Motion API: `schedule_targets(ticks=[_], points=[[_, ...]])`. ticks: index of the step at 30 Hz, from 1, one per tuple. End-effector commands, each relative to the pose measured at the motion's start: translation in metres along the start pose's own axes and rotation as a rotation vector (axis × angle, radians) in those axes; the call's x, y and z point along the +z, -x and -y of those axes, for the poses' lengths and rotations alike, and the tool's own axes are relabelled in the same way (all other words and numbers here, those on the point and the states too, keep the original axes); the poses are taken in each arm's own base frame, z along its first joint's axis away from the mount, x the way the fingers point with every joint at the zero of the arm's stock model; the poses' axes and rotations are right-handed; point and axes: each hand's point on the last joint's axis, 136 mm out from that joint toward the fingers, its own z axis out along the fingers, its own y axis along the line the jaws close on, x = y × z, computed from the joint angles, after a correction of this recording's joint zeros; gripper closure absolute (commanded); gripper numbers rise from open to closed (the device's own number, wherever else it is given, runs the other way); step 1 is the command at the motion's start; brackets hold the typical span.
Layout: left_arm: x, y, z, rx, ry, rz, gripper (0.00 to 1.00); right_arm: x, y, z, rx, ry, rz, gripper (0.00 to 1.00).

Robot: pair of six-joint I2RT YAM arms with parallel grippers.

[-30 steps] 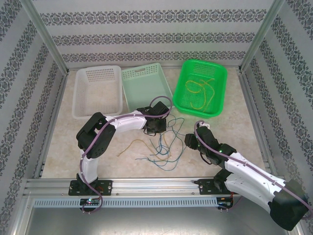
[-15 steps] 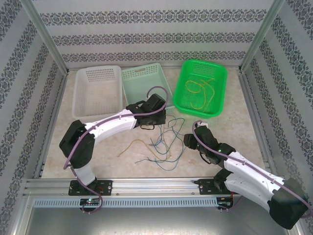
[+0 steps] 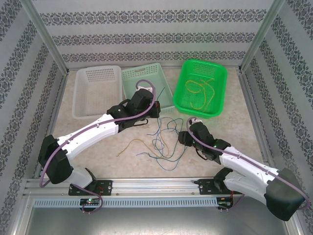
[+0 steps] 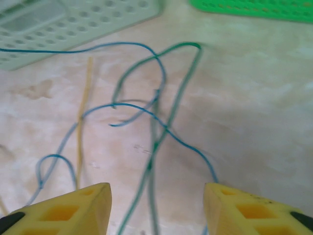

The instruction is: Untangle the cables

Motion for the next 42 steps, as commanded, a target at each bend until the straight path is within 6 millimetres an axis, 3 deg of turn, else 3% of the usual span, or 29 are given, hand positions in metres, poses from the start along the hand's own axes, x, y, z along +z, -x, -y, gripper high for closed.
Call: schedule_targets(ticks=[1, 8, 14, 24, 29, 35, 37, 42], points=[[-0.003, 0.007, 0.003, 0.024, -0.002, 0.053, 1.00, -0.008, 0.021, -0.042, -0.098, 0.150, 0.070, 0.45], [-0.001, 0.019, -0.004, -0.025, -0.006, 0.104, 1.00, -0.023, 0.020, -0.080, -0.186, 0.341, 0.118, 0.38], [0.002, 0.031, 0.004, -0.049, -0.049, 0.127, 1.00, -0.025, 0.013, -0.098, -0.228, 0.431, 0.114, 0.33], [-0.003, 0.043, 0.009, -0.094, -0.091, 0.147, 1.00, 0.004, 0.004, -0.100, -0.294, 0.402, 0.084, 0.29], [-0.002, 0.042, 0.006, -0.121, -0.103, 0.151, 1.00, 0.018, 0.010, -0.112, -0.284, 0.435, 0.096, 0.29], [-0.002, 0.046, -0.001, -0.161, -0.111, 0.155, 1.00, 0.033, 0.002, -0.133, -0.285, 0.506, 0.028, 0.32], [-0.003, 0.047, -0.002, -0.167, -0.113, 0.154, 1.00, 0.037, -0.001, -0.132, -0.283, 0.493, 0.015, 0.42], [-0.009, 0.058, -0.010, -0.162, -0.100, 0.179, 1.00, 0.042, -0.008, -0.123, -0.269, 0.450, -0.007, 0.87]])
